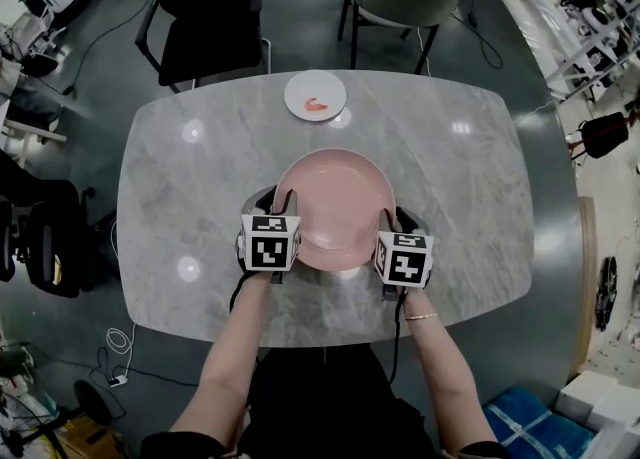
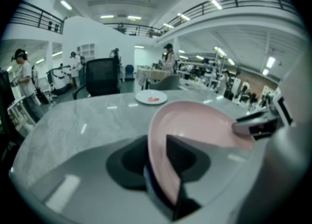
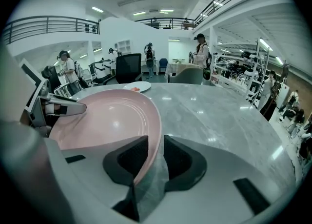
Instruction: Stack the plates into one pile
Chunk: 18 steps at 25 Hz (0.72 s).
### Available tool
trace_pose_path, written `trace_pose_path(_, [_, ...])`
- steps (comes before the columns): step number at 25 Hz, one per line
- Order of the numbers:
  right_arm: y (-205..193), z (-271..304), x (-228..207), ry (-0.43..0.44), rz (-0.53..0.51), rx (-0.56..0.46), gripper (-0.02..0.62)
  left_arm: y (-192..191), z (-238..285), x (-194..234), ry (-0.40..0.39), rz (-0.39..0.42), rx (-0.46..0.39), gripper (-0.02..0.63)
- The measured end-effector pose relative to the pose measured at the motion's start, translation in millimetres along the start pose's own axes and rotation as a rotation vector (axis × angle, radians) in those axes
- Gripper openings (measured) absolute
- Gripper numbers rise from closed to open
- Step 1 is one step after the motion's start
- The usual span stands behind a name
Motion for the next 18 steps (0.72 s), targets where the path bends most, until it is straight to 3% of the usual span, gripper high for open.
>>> trace_pose_path(8, [10, -6, -3, -0.009, -0.018, -0.051, 0.094, -2, 2, -1, 0.045, 0.081, 0.006, 0.151])
trace_pose_path(12, [17, -11, -1, 0.000, -0.023, -0.089, 0.091, -3, -1, 5, 0.037, 0.024, -0.010, 0.153])
trace_pose_path(18, [31, -23, 5, 0.020, -0.013, -0.163, 0.086, 17, -18, 6, 0.017, 0.003, -0.117, 0.142])
Point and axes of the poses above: the fingertips, and each gripper's own axes: z forward along the fingers, x to its left, y out of its top, the point moved 5 cm from there along -z, backward along the fingers, and after that the axes turned 5 degrees about y, right-handed, at the moved point
